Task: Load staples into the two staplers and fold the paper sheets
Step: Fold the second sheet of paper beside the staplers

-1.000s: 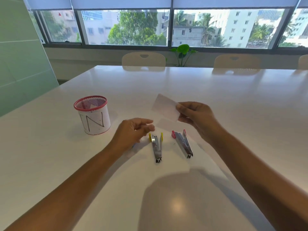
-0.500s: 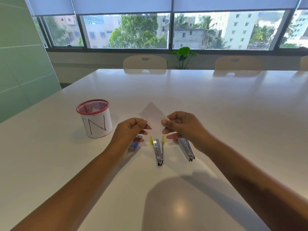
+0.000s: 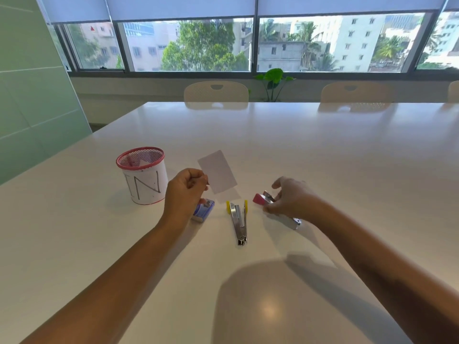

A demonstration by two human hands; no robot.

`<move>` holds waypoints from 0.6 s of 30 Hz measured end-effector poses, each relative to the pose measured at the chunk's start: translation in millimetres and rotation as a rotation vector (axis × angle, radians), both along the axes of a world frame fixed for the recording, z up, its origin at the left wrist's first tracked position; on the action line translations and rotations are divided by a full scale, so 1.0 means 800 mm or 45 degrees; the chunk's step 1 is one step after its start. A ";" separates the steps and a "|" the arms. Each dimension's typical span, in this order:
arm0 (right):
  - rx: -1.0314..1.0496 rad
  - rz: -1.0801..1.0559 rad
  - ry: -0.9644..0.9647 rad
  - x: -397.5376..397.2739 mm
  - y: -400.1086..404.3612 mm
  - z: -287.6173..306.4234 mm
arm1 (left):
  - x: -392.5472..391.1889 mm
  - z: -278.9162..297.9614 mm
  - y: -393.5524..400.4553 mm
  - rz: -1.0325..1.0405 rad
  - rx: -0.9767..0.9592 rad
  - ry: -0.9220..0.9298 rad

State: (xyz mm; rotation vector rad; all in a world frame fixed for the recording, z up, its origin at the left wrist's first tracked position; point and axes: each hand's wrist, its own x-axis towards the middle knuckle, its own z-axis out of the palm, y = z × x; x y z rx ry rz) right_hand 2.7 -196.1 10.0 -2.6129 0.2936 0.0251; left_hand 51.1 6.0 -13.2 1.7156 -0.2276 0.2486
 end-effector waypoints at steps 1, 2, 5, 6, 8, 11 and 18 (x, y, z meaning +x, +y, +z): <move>0.177 0.036 0.022 0.001 -0.002 0.005 | 0.000 0.001 0.001 0.022 -0.001 -0.010; 0.382 0.096 0.069 -0.001 -0.004 0.010 | 0.000 0.003 0.002 0.046 0.005 -0.021; 0.712 0.276 0.132 -0.008 -0.001 0.021 | -0.001 0.007 0.001 0.087 0.042 -0.036; 0.743 0.305 0.119 -0.010 0.002 0.021 | -0.002 0.008 0.001 0.081 0.048 -0.041; 0.770 0.316 0.093 -0.011 0.009 0.020 | -0.004 0.009 -0.001 0.067 0.097 -0.077; 0.813 0.287 0.046 -0.012 0.020 0.018 | -0.008 0.010 -0.003 0.069 0.191 -0.163; 0.952 0.227 0.042 -0.012 0.033 0.012 | -0.018 0.013 -0.009 0.056 0.135 -0.211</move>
